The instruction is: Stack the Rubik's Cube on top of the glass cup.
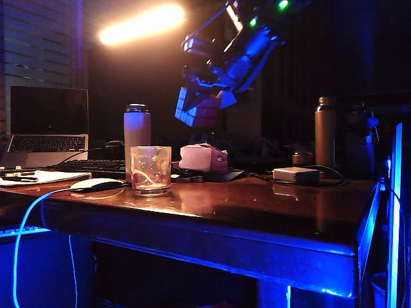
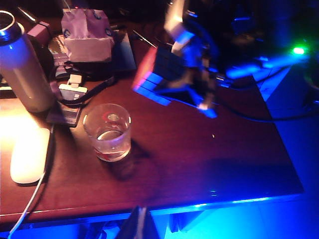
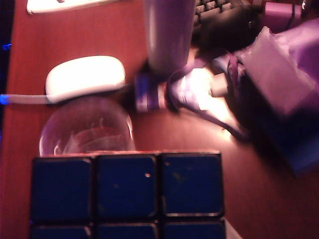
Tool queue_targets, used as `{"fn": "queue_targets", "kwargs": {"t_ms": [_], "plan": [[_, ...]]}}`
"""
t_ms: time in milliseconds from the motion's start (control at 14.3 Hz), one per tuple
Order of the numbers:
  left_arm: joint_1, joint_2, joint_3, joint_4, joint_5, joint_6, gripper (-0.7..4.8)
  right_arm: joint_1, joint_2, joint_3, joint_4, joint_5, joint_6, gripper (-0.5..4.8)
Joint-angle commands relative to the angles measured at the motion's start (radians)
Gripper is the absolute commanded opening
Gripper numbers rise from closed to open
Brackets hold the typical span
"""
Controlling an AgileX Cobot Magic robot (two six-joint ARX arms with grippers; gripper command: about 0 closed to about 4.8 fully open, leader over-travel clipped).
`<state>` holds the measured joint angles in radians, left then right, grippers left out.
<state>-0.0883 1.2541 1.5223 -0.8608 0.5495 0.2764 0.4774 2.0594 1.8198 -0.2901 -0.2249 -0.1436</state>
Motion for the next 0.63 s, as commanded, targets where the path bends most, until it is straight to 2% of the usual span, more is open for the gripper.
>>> {"fn": "queue_targets", "kwargs": {"t_ms": [70,280,629], "plan": [[0.0,-0.003,0.006,0.002,0.005,0.003,-0.04,0.019,0.055,0.105,0.034,-0.034,0.021,3.25],[0.0,-0.003,0.006,0.002,0.005,0.003,-0.04,0.056,0.124,0.188,0.058,-0.043,0.021,3.25],[0.0,-0.003,0.006,-0.001,0.005,0.003,-0.04,0.104,0.194,0.194,0.147,-0.017,0.021,3.25]]}}
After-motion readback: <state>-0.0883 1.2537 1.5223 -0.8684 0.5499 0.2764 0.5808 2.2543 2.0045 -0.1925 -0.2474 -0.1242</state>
